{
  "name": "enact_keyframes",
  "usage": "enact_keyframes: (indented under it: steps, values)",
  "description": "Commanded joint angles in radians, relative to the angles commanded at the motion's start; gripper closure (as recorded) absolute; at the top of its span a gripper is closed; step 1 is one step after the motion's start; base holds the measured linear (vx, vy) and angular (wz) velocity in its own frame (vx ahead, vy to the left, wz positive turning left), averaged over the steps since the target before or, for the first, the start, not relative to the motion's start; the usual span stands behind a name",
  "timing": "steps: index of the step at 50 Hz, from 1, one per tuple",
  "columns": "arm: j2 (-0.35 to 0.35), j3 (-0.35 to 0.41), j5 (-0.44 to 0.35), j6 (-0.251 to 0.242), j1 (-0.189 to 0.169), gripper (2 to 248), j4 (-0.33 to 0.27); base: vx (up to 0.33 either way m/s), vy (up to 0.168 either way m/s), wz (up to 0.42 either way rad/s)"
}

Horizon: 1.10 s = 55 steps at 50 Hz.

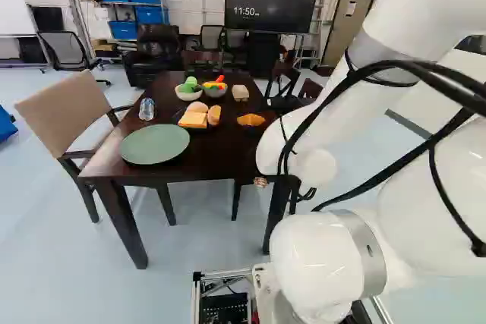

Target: Move the croissant to the empty plate

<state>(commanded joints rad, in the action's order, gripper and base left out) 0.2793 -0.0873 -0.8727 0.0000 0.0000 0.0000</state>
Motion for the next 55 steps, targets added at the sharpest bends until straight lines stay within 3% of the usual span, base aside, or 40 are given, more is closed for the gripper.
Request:
enact_keyframes:
  steps: [16, 55]
  values:
    - [-0.012, -0.015, 0.0, 0.0, 0.0, 3, 0.0, 0.0, 0.0, 0.0]
    - [-0.129, -0.214, 0.035, 0.0, 0.022, 3, 0.0, 0.0, 0.0, 0.0]
